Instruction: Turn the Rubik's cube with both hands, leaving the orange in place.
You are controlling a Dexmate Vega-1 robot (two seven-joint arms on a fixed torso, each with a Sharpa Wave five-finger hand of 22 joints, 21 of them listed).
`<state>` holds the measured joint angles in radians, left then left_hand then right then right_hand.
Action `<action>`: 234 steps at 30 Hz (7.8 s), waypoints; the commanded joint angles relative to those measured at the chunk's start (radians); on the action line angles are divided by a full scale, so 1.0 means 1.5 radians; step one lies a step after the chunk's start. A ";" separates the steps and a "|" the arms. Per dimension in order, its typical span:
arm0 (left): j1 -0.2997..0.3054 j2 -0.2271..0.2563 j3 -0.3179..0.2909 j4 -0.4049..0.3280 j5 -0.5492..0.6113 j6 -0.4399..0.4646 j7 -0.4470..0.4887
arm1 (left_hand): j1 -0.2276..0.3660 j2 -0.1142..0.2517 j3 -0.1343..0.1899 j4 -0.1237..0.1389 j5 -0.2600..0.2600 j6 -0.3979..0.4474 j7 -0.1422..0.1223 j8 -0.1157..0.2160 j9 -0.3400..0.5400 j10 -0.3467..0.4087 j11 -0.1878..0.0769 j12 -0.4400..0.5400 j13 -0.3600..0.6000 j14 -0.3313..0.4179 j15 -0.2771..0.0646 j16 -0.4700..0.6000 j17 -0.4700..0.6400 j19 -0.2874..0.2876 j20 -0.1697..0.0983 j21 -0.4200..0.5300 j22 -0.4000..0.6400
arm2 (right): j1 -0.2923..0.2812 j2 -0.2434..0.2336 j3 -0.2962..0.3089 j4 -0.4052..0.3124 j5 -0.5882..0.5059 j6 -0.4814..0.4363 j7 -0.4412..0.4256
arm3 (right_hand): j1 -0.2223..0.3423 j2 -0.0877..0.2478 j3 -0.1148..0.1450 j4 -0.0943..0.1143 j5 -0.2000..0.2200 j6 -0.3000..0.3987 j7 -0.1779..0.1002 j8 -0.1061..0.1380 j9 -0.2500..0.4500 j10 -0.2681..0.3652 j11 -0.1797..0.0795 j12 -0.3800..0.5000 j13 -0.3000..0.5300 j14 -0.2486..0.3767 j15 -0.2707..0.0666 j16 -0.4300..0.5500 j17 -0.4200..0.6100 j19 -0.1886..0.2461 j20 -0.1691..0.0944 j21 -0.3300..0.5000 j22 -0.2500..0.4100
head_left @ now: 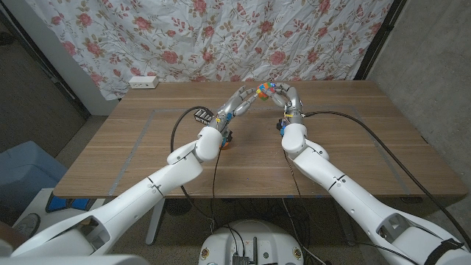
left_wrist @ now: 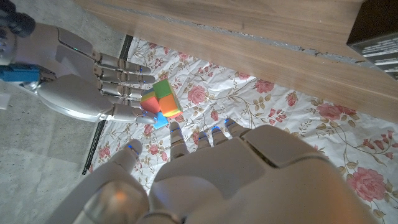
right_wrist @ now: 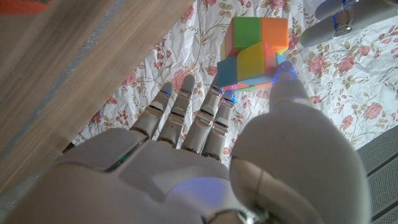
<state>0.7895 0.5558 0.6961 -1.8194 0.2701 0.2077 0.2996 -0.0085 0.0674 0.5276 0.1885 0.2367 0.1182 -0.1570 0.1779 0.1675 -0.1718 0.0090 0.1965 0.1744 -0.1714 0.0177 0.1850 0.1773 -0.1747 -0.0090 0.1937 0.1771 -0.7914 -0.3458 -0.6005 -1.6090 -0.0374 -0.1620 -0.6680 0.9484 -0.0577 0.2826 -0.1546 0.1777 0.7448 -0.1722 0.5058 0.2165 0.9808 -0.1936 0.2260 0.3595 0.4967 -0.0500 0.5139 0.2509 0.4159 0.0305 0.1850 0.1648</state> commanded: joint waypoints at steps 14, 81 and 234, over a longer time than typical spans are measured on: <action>-0.019 -0.013 0.010 0.030 -0.006 -0.016 -0.005 | 0.003 0.074 0.007 -0.002 0.001 0.007 -0.002 0.002 0.002 -0.008 0.003 0.002 0.001 -0.065 -0.003 0.001 0.002 -0.006 0.004 0.005 0.000 | 0.004 -0.004 0.001 -0.001 0.007 0.005 0.006 | 0.051 0.050 -0.005 0.001 0.003 0.028 -0.033 0.000 0.000 0.009 -0.016 0.000 0.004 -0.003 -0.092 -0.002 0.001 0.003 0.001 0.002 0.002; -0.012 -0.022 0.015 0.057 -0.031 -0.053 -0.013 | 0.003 0.073 0.012 -0.002 -0.002 0.016 0.003 0.002 0.003 -0.002 0.006 0.001 0.001 -0.064 -0.003 0.000 0.002 -0.003 0.006 0.004 0.000 | 0.003 0.047 -0.004 0.038 0.008 0.050 -0.041 | 0.056 0.055 -0.007 -0.001 0.003 0.038 -0.034 0.003 0.001 0.012 -0.016 0.001 0.006 0.003 -0.093 0.000 0.001 0.006 -0.004 0.003 0.002; 0.202 0.013 -0.248 0.005 -0.357 -0.224 0.090 | 0.007 0.065 0.027 -0.010 -0.006 -0.014 0.021 0.000 0.002 0.042 0.002 0.003 0.000 -0.017 -0.009 0.002 -0.001 0.053 0.007 0.009 -0.002 | -0.008 -0.289 -0.063 -0.301 -0.197 -0.272 0.354 | 0.015 0.027 -0.028 0.001 0.012 -0.041 -0.033 -0.047 -0.006 -0.073 -0.015 -0.015 -0.001 -0.041 -0.081 -0.037 -0.005 -0.012 0.016 0.001 0.002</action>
<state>1.0666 0.5883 0.3520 -1.8306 -0.2095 -0.0868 0.4337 -0.0086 0.0674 0.5609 0.1746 0.2320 0.0948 -0.1194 0.1732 0.1676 -0.1144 0.0090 0.1965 0.1724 -0.1714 0.0070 0.1897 0.1773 -0.0994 0.0018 0.2070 0.1724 -0.8211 -0.7533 -0.6634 -2.0359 -0.2938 -0.5241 -0.1967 0.9714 -0.0104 0.2378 -0.1526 0.1895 0.6852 -0.2235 0.4352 0.2033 0.8764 -0.2178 0.1953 0.3551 0.4339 -0.0411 0.4586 0.2396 0.3944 0.0520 0.1850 0.1649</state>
